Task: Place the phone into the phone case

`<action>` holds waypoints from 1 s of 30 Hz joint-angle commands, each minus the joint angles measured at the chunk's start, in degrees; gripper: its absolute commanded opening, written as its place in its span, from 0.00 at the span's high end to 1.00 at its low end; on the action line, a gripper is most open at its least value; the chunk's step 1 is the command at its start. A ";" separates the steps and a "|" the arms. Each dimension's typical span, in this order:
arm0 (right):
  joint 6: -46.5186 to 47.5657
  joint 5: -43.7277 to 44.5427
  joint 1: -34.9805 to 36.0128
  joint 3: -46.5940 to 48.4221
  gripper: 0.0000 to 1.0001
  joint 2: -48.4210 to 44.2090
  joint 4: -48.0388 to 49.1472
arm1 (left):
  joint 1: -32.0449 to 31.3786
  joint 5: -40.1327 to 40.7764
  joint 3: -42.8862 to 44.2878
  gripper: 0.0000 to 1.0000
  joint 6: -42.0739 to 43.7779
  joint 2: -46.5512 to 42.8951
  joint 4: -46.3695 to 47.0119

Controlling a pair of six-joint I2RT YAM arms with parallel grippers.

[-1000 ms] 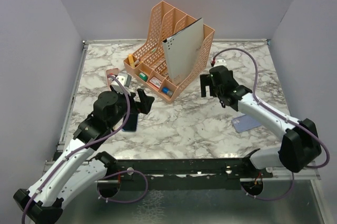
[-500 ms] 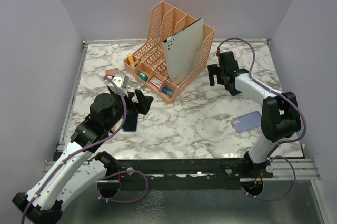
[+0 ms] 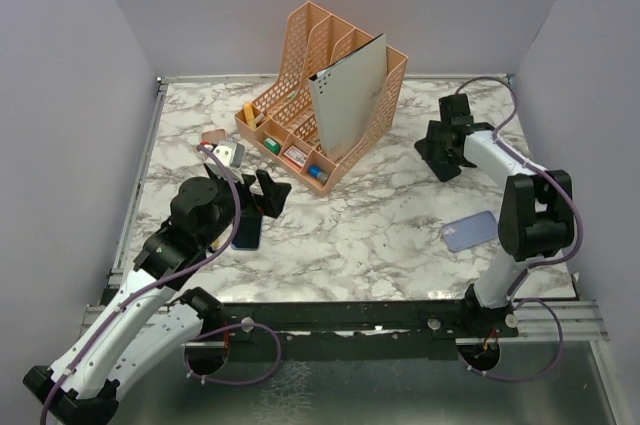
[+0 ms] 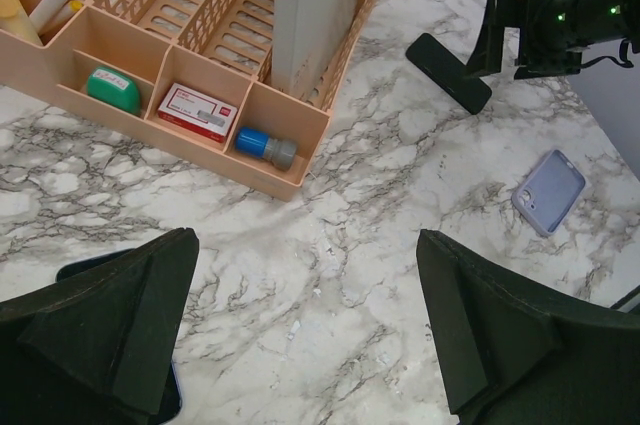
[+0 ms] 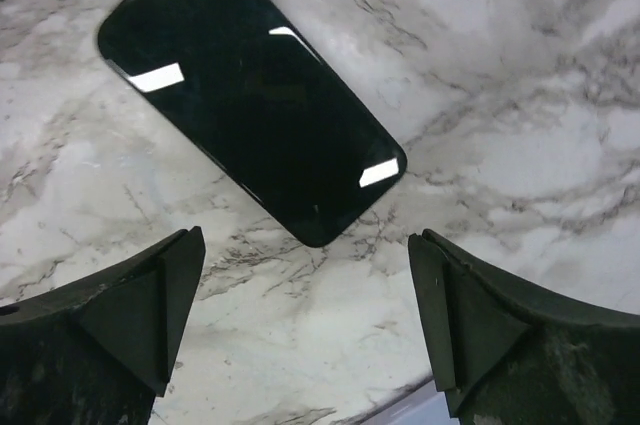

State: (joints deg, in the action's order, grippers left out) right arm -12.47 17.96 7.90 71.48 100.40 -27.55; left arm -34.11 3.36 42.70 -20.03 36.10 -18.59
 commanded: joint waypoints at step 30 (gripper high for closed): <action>-54.78 4.88 -2.25 -20.86 0.44 -13.75 -21.08 | 0.01 -0.89 -0.87 0.01 0.43 -2.26 -0.13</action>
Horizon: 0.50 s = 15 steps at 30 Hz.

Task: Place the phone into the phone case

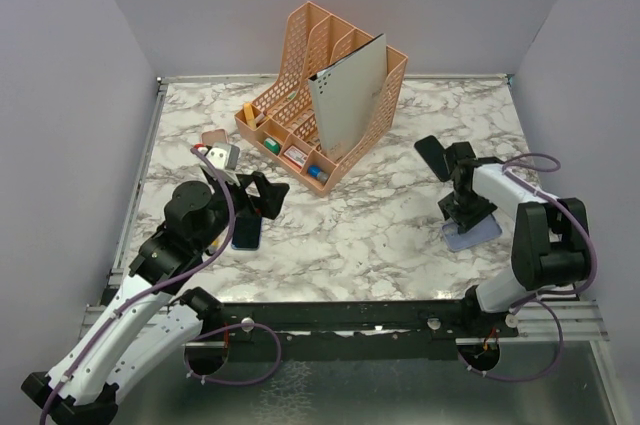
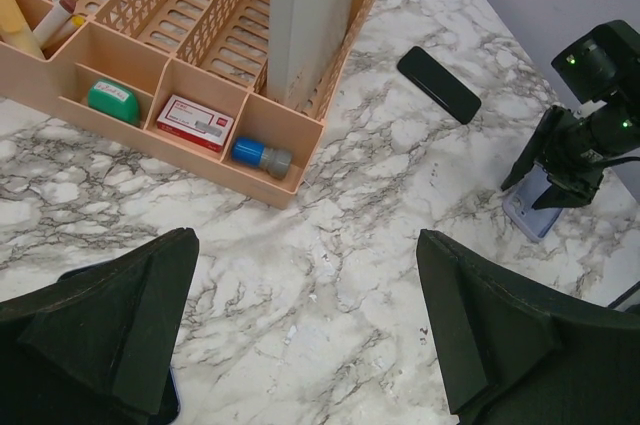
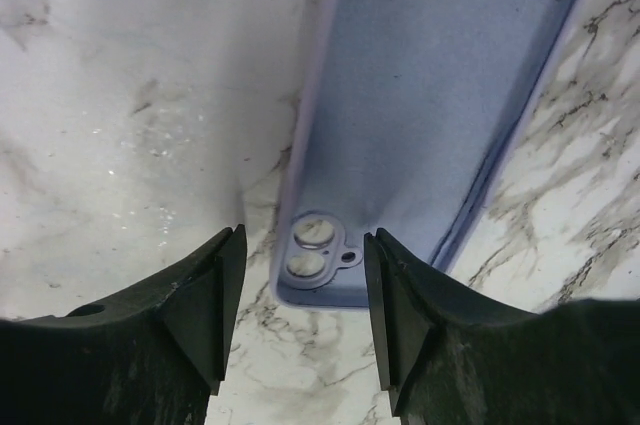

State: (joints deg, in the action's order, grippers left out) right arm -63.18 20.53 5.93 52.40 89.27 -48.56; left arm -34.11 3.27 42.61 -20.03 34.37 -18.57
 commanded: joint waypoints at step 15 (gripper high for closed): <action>-0.59 2.31 -3.27 -7.22 0.62 -6.52 9.85 | 0.02 -0.72 -0.82 0.01 0.43 -0.21 -0.13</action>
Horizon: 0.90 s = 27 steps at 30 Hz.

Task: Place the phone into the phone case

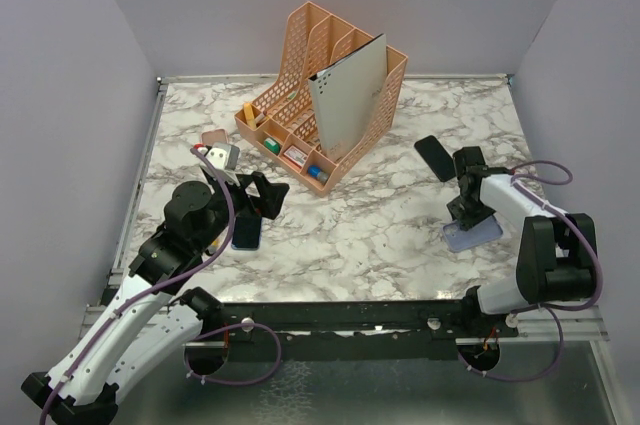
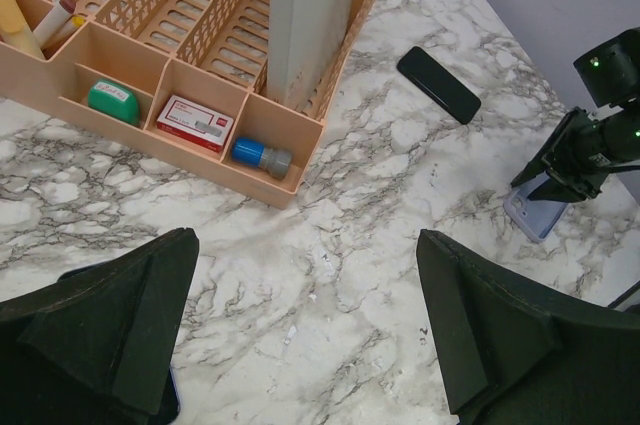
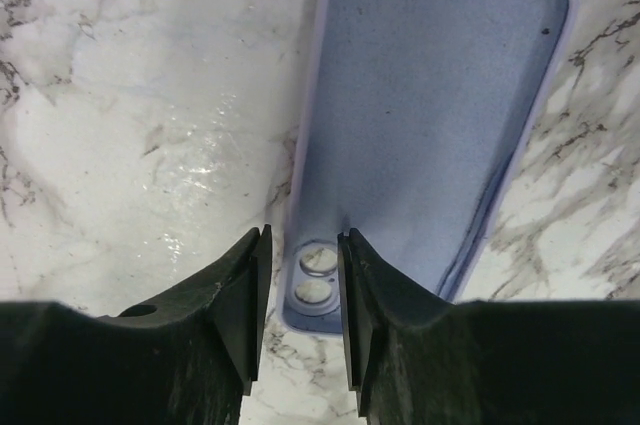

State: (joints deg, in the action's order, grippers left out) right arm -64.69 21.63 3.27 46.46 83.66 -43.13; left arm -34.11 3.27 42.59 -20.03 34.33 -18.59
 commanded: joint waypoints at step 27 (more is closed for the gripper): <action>16.34 3.18 -1.25 -5.58 0.99 -7.67 11.20 | 0.01 -0.89 -0.73 0.01 0.50 1.37 0.16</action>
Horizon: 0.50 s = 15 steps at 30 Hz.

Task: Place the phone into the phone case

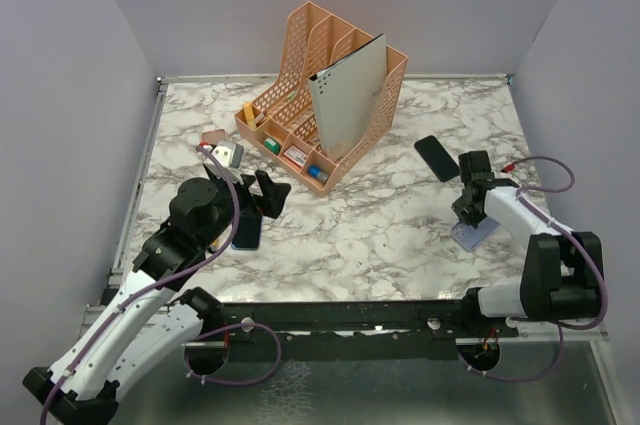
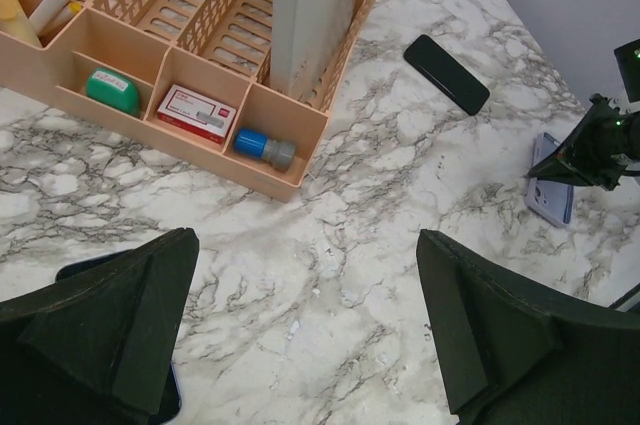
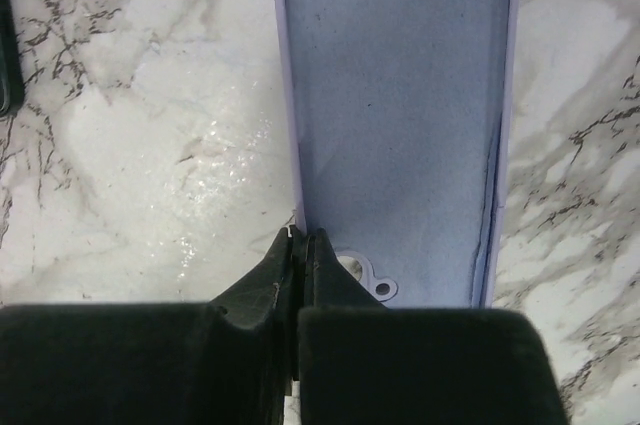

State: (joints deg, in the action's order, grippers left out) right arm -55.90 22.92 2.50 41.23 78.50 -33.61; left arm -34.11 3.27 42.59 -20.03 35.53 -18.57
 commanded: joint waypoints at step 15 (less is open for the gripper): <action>24.93 -10.31 2.62 -0.25 0.99 -13.93 2.62 | 0.01 3.77 -0.15 0.01 0.95 0.92 -0.84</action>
State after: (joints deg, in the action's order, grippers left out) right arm -35.70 16.12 3.44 39.94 65.56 -30.87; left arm -34.11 3.44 42.59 -19.99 36.77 -18.61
